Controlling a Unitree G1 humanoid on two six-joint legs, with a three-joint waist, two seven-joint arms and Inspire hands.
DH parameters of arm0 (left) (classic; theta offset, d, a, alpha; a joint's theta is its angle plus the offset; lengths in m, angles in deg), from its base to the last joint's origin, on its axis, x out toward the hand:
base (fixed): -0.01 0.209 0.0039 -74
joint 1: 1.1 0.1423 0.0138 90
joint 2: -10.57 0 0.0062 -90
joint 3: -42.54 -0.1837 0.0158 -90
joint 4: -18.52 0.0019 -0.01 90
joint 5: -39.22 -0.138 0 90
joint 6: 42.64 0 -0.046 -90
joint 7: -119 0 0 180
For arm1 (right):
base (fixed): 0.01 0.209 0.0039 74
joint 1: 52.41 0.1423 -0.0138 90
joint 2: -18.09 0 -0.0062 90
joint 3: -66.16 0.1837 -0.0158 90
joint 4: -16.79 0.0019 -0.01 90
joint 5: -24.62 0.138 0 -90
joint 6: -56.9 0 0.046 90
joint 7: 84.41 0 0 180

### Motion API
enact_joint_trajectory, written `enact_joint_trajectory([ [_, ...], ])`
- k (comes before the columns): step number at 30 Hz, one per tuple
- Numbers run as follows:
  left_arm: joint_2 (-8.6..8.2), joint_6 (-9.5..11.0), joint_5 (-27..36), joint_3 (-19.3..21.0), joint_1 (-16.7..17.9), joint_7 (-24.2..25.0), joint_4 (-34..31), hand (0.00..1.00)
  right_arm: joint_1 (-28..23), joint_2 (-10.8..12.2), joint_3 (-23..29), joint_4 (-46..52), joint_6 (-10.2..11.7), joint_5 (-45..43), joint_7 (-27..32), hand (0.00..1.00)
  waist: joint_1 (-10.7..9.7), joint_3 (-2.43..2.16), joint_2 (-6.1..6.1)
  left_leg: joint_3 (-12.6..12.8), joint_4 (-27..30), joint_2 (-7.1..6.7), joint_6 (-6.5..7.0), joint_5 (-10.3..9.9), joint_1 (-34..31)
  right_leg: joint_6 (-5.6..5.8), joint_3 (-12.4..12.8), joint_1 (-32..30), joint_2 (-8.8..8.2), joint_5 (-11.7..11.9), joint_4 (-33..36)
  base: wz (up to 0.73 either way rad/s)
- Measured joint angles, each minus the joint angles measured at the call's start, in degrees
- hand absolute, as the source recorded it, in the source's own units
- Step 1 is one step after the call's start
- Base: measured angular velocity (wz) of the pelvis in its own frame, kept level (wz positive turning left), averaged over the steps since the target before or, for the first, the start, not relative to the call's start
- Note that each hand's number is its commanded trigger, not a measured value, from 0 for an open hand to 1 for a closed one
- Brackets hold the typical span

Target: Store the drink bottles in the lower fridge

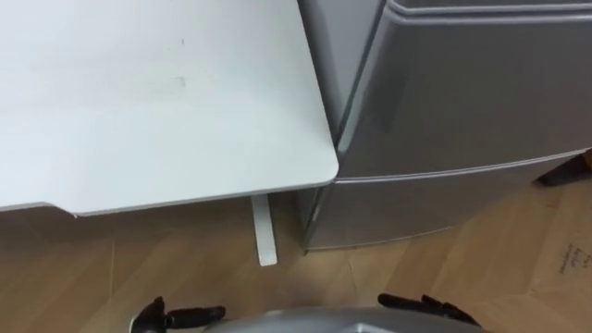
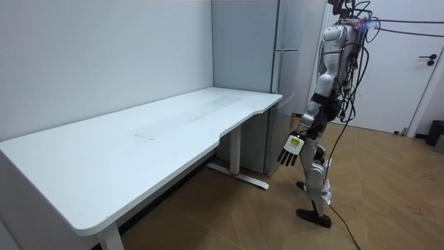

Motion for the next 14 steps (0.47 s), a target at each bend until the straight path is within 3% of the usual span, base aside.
enact_joint_trajectory([
  [6,1.03,-2.4,-0.9,0.0,1.2,-0.2,0.1,0.00,0.1,-0.1,0.0,0.0,-1.1,0.0,0.7,0.00,-0.2,-0.06,-0.04,-1.2,-0.5,-0.53,0.56,0.0,-0.1,0.31,-1.0,0.3,-0.68,-0.2,0.4,0.09],
  [14,0.94,-3.5,-2.2,0.4,2.3,-0.9,0.6,0.00,0.4,-0.4,-0.9,-0.1,-1.4,-0.1,1.6,0.00,0.1,-0.01,-0.16,-1.6,-0.6,-0.54,0.62,0.1,-0.5,0.36,-1.4,0.2,-0.65,-0.2,-0.3,0.02],
])
